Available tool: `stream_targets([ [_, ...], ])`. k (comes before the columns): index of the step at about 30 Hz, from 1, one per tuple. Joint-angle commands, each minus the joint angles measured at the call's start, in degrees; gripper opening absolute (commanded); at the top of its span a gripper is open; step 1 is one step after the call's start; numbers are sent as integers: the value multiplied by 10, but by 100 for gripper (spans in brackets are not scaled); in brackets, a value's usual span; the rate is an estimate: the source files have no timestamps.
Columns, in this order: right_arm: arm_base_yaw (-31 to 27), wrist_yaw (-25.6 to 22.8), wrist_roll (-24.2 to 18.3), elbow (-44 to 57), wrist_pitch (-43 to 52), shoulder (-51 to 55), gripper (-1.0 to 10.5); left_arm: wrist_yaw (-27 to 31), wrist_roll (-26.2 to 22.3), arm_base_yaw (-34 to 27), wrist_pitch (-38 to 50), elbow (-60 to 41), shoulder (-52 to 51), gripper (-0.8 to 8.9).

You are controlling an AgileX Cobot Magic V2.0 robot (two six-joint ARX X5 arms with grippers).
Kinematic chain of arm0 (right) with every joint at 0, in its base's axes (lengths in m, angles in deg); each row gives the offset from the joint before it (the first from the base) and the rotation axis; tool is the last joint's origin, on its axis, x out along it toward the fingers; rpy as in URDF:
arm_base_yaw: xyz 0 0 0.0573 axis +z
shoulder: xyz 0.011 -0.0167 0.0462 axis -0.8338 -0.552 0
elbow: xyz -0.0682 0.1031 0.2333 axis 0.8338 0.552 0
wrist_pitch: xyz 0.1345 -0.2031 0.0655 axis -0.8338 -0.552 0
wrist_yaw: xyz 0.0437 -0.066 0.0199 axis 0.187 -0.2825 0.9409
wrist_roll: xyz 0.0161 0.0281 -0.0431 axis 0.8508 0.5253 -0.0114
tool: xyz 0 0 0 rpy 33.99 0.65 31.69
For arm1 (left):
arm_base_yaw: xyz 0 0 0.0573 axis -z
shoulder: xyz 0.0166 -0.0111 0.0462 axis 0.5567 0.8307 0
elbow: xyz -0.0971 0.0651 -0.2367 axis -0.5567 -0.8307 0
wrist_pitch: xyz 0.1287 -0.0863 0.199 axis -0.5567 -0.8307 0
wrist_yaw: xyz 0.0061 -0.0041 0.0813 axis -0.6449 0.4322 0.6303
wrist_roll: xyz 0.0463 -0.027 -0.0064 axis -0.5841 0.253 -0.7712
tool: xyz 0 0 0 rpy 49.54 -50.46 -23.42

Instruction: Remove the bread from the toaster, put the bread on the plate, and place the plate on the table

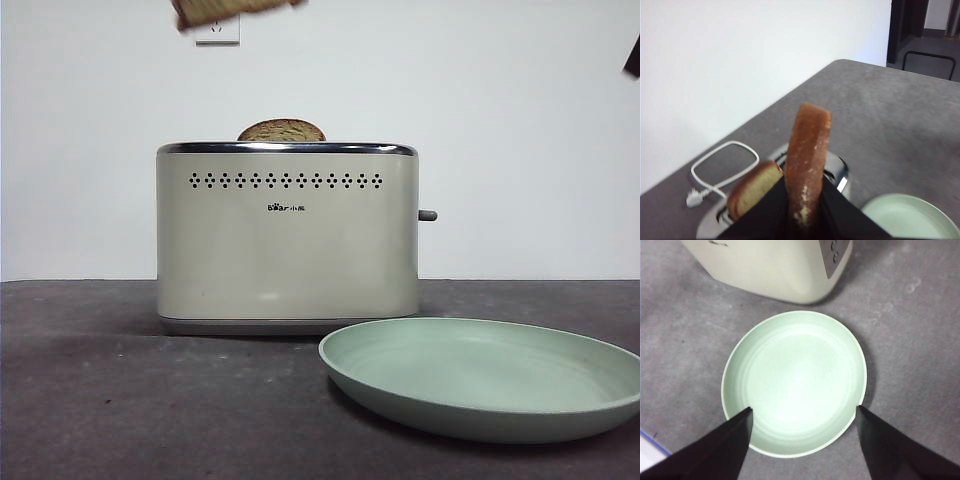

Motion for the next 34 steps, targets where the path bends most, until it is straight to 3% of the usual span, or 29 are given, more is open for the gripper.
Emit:
stream_targets([
  [1, 3, -2, 12, -9, 22, -38, 329, 1, 11, 3, -45, 14, -15, 6],
  [9, 3, -31, 15, -9, 71, -164, 311, 2, 8, 2, -136, -9, -59, 6],
  [23, 3, -32, 12, -9, 144, -332, 274, 1, 32, 2, -122, -204, -169, 6],
  [34, 2, -32, 8, -9, 186, -433, 152, 0, 47, 3, -137, -221, -197, 6],
])
